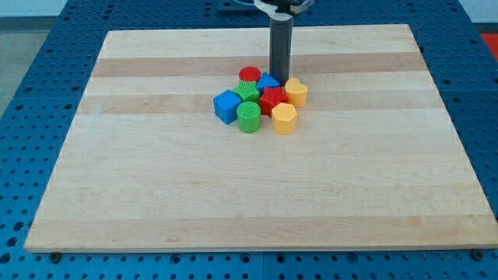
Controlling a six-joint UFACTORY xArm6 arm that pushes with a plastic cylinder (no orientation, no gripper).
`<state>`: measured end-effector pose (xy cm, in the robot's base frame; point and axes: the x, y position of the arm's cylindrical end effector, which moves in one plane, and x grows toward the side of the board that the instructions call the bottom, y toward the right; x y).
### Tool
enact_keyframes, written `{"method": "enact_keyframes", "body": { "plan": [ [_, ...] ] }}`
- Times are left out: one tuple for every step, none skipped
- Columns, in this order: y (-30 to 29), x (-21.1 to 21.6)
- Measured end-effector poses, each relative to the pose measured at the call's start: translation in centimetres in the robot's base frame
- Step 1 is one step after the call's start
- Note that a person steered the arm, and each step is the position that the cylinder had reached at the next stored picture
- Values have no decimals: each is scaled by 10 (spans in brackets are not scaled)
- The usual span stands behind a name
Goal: Move the red circle towards the top of the board
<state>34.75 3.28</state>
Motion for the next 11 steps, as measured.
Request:
{"method": "enact_keyframes", "body": {
  "plan": [
    [-6, 3],
    [-29, 5],
    [-45, 10],
    [-54, 10],
    [-54, -1],
    [-73, -4],
    [-99, -3],
    [-123, -6],
    [-139, -20],
    [-146, -29],
    [-146, -30]
  ]
}}
